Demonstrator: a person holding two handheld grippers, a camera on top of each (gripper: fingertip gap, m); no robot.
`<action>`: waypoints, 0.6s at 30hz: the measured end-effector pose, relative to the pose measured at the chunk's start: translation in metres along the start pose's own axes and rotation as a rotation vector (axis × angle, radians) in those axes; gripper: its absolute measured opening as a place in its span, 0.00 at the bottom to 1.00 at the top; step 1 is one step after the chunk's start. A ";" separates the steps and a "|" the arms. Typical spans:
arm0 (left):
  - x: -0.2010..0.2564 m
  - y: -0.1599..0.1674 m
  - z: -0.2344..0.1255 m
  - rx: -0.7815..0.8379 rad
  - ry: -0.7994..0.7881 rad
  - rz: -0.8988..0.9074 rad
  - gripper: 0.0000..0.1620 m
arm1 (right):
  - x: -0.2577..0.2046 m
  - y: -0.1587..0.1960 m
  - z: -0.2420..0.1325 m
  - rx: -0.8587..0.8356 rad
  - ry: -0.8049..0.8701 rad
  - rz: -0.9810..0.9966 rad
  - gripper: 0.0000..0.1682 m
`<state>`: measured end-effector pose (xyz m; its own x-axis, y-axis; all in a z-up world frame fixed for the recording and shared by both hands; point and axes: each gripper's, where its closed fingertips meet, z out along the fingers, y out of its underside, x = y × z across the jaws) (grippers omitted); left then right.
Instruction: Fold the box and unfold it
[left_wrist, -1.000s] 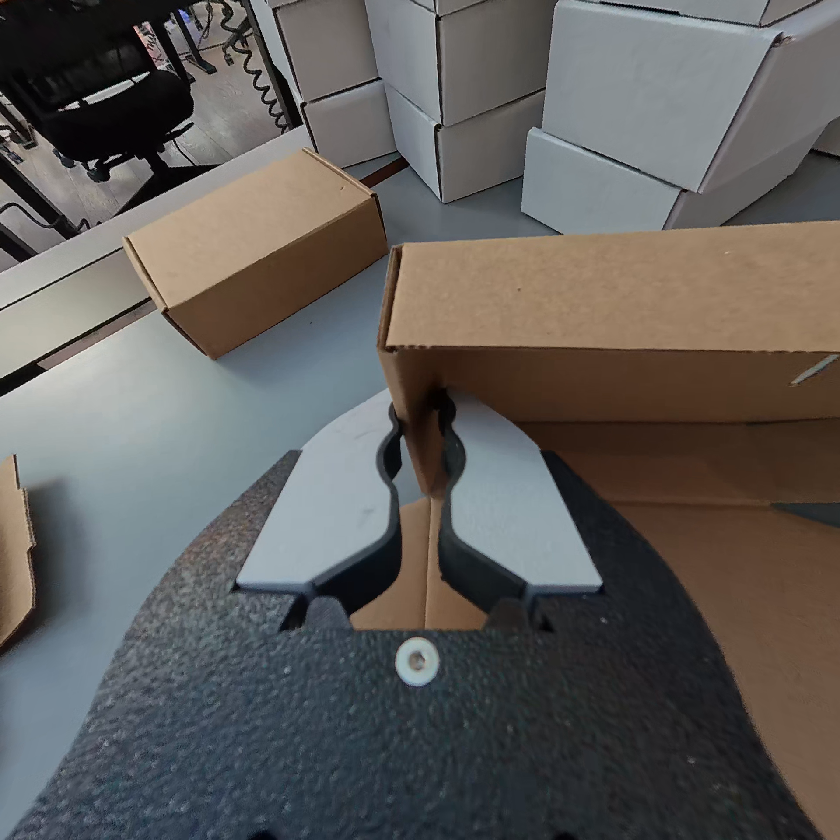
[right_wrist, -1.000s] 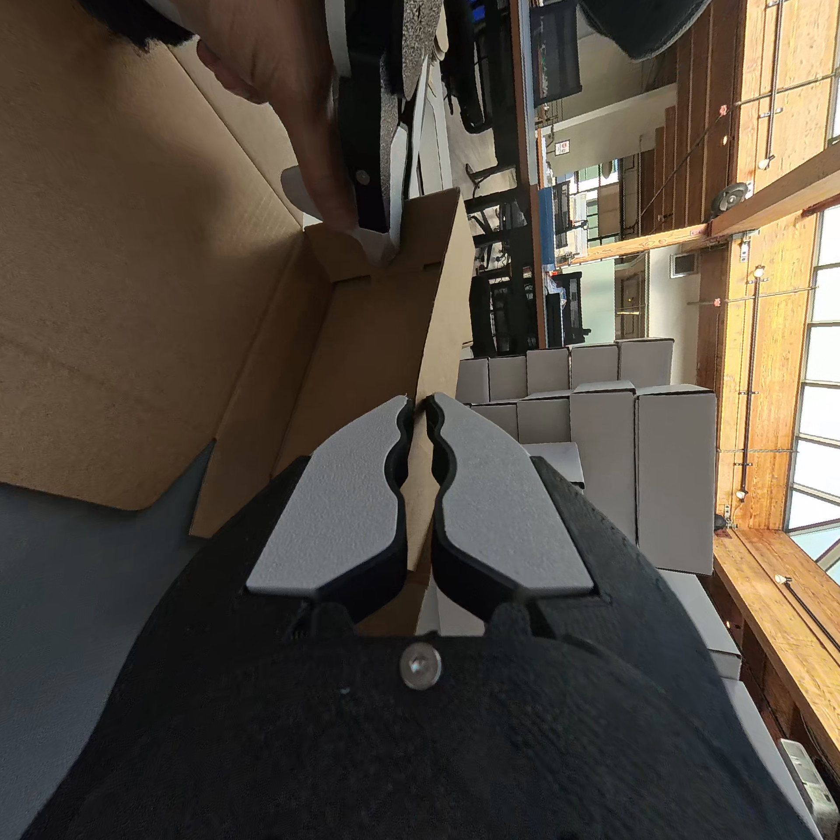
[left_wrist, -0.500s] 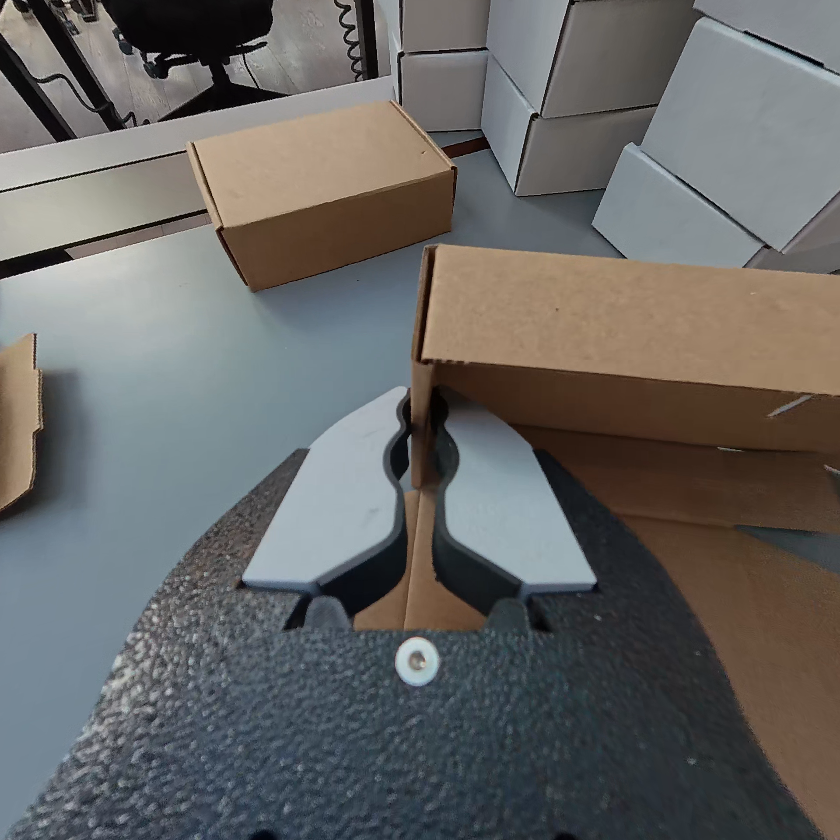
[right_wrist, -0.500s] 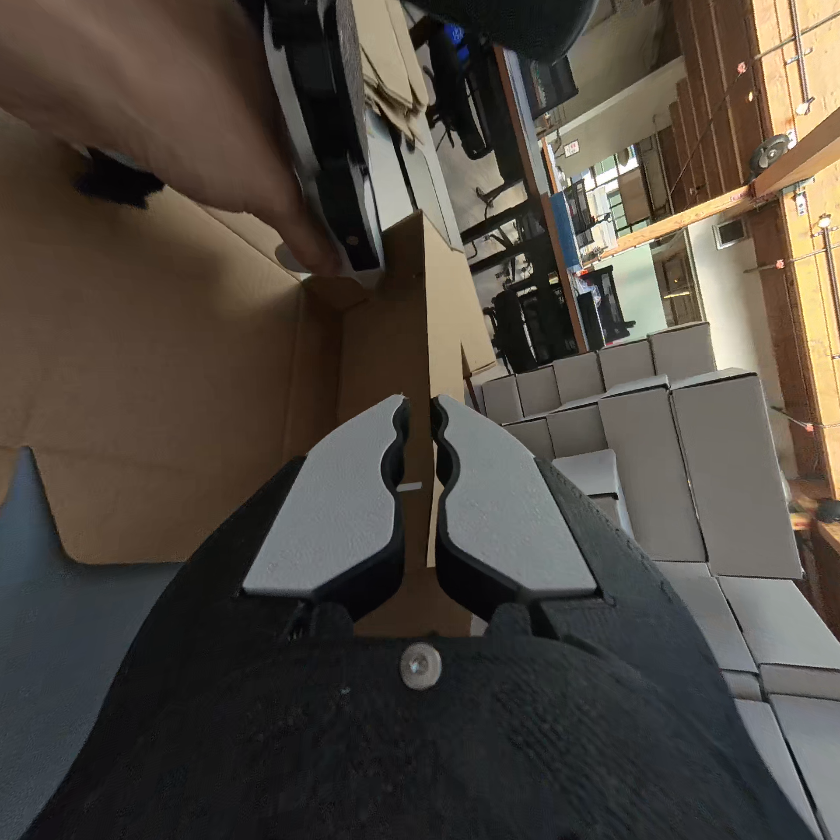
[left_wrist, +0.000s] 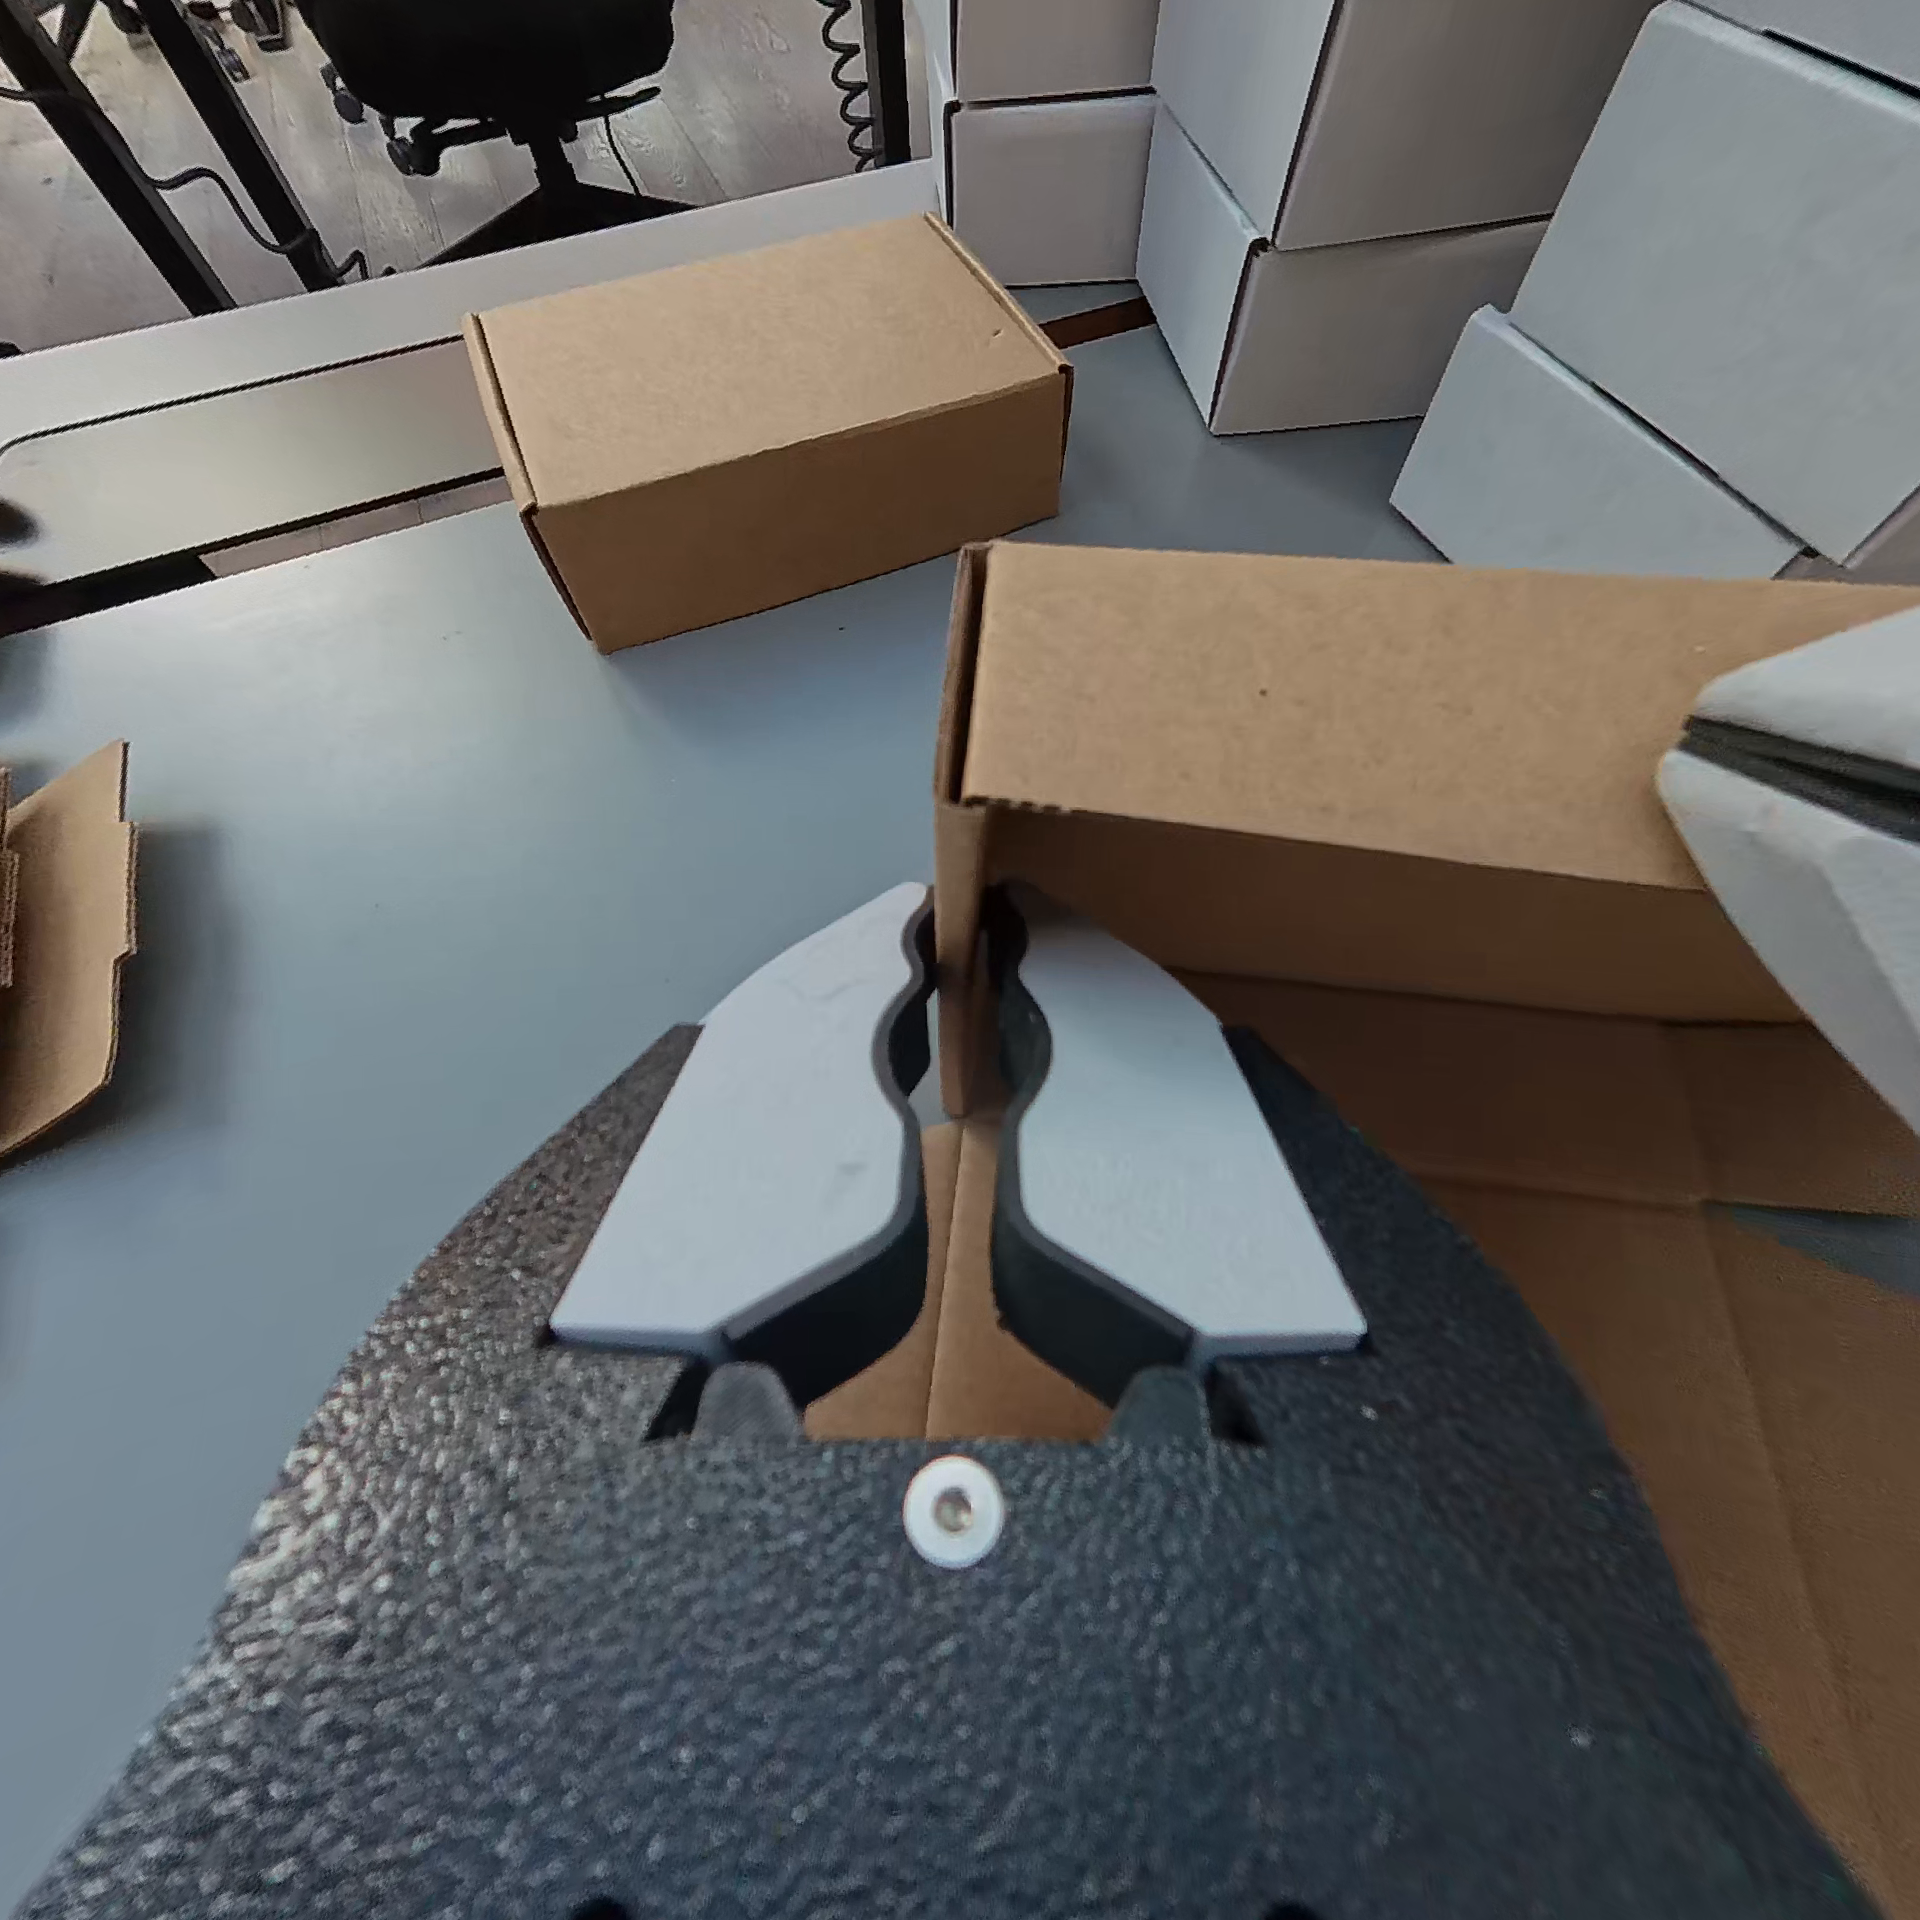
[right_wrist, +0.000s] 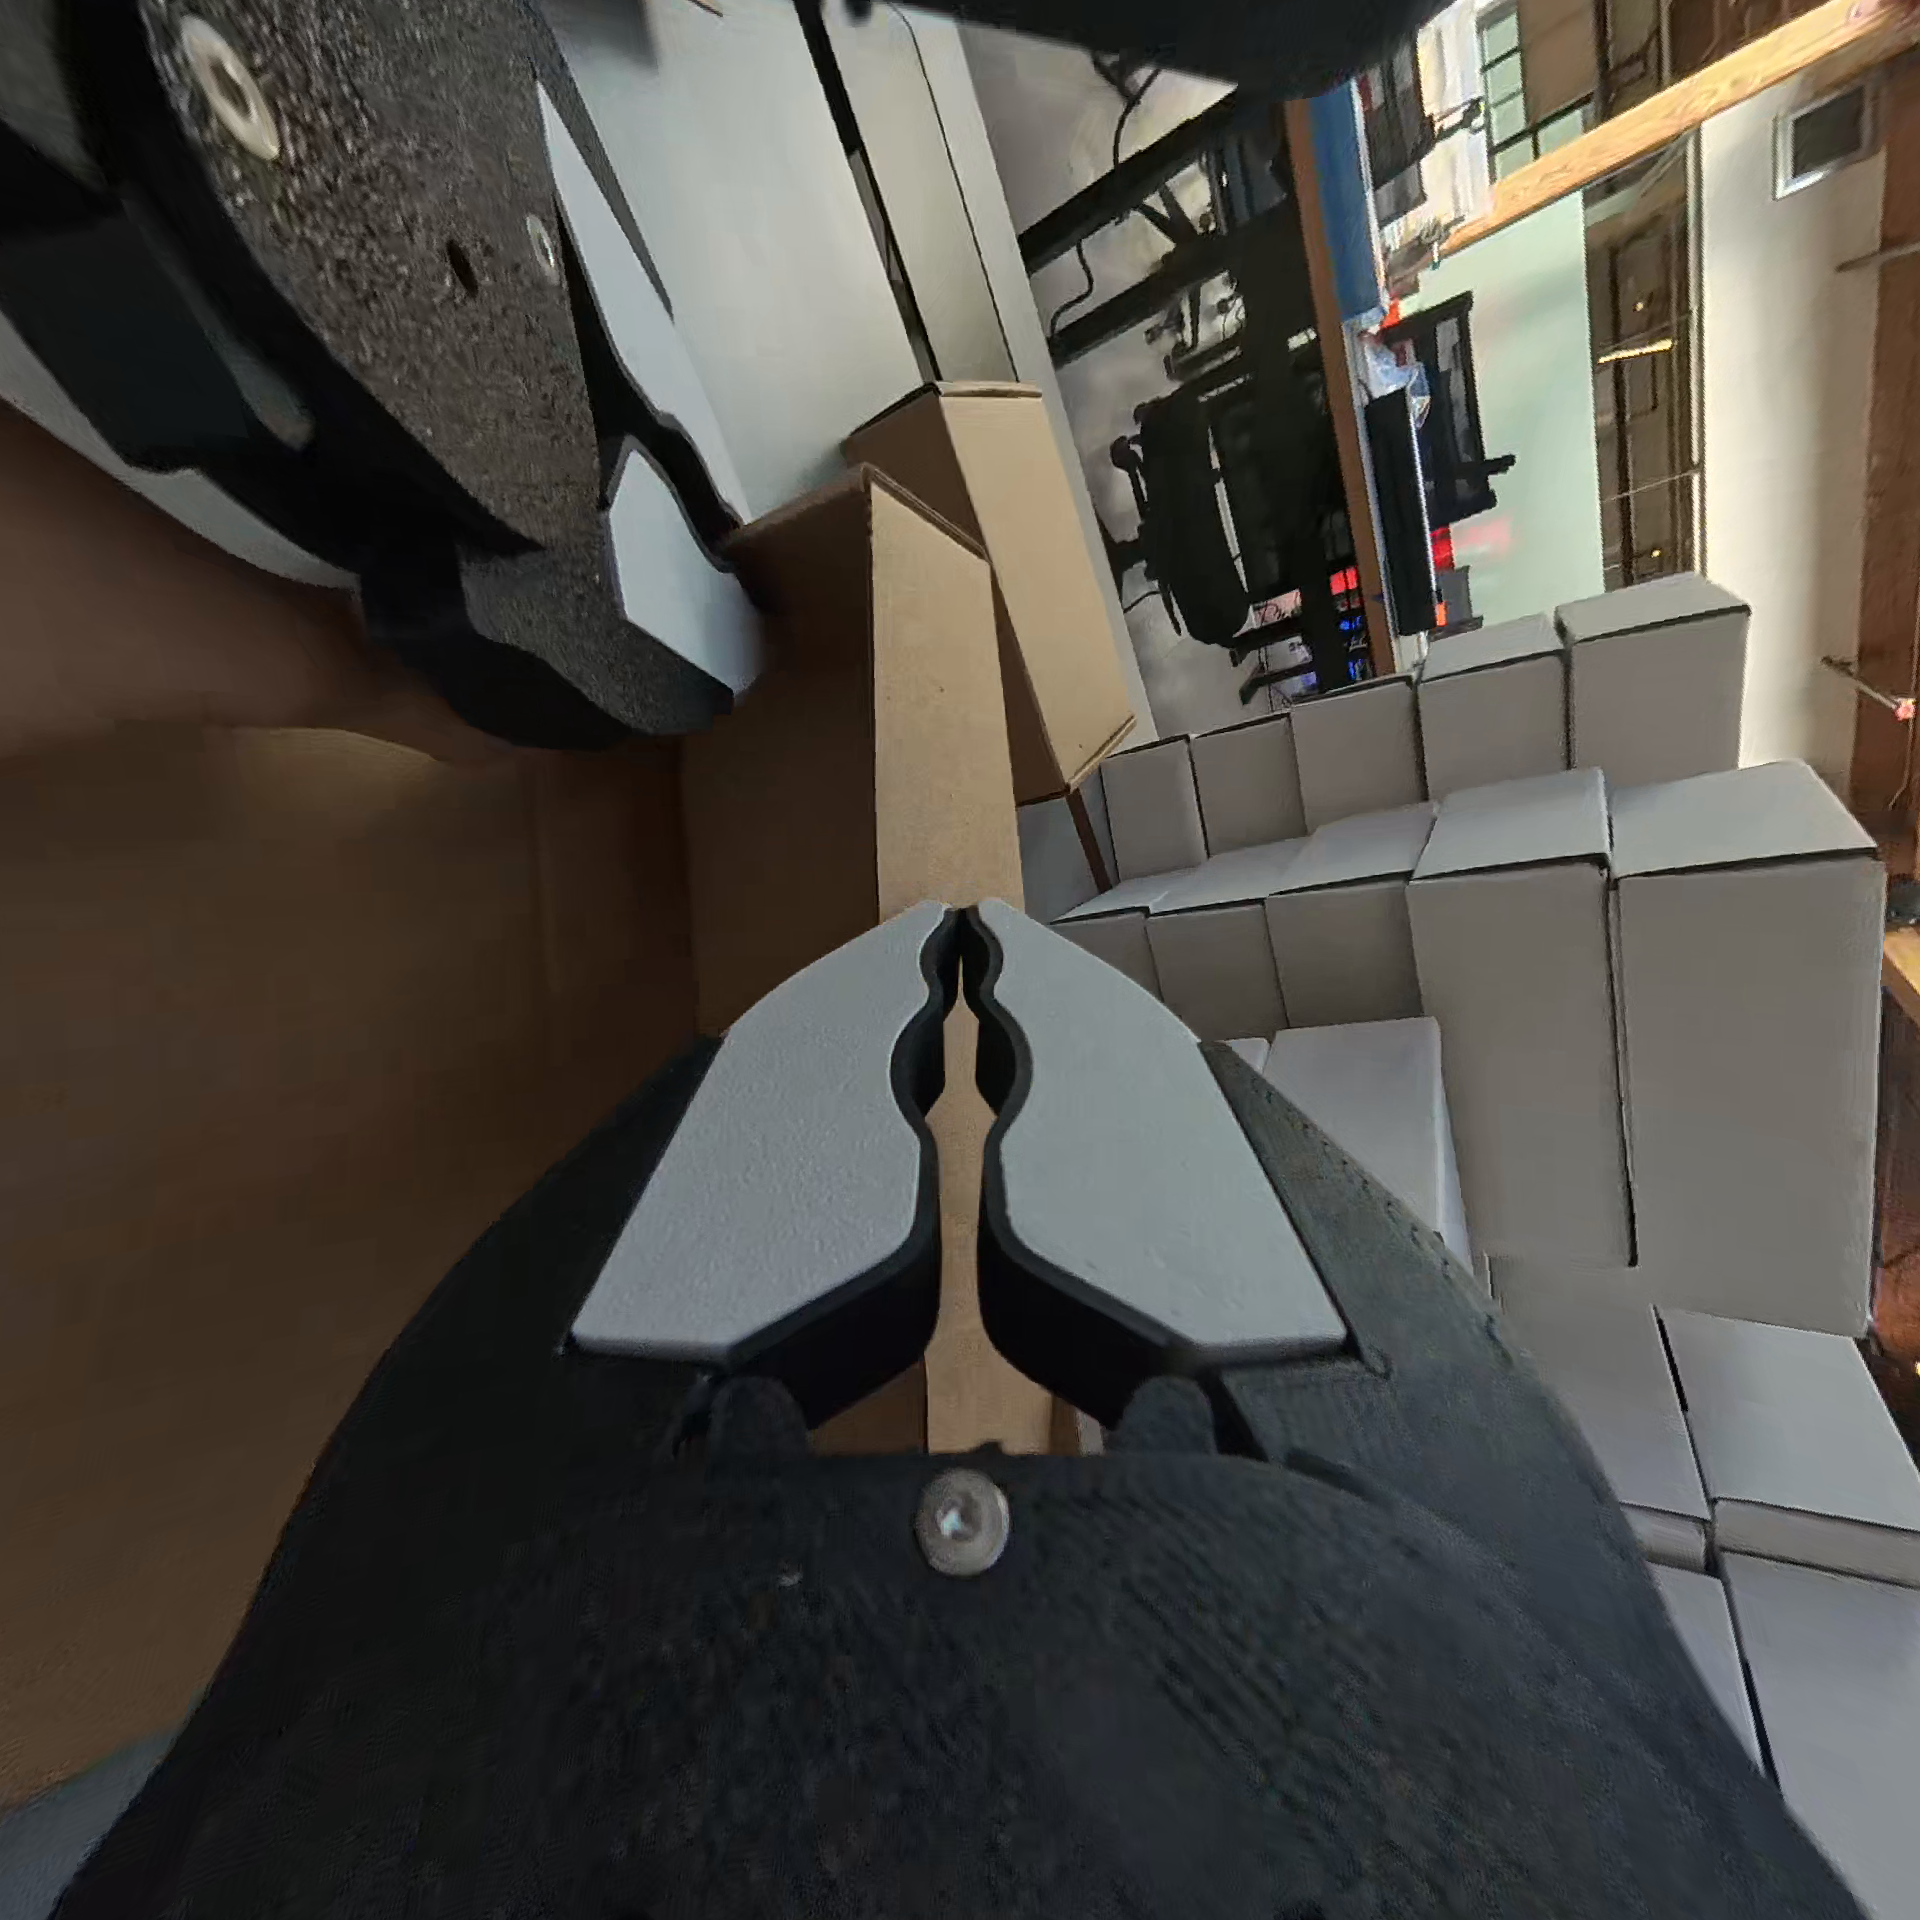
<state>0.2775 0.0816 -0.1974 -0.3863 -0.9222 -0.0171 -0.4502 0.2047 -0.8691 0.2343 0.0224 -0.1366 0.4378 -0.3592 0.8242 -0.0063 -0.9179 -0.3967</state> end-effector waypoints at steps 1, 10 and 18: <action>0.000 0.000 0.000 -0.001 0.004 -0.004 0.04 | 0.000 0.000 0.000 0.005 0.014 -0.017 0.00; -0.014 -0.001 -0.008 0.037 0.023 -0.172 0.04 | 0.017 -0.007 -0.041 0.157 0.236 0.002 0.00; -0.050 -0.005 -0.047 0.093 -0.100 -0.245 0.03 | 0.049 0.016 -0.066 0.169 0.442 0.047 0.00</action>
<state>0.2613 0.1416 -0.1694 -0.1916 -0.9692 0.1548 -0.4426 -0.0554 -0.8950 0.1964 -0.0213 -0.0758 0.0163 -0.4709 0.8820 0.1452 -0.8717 -0.4681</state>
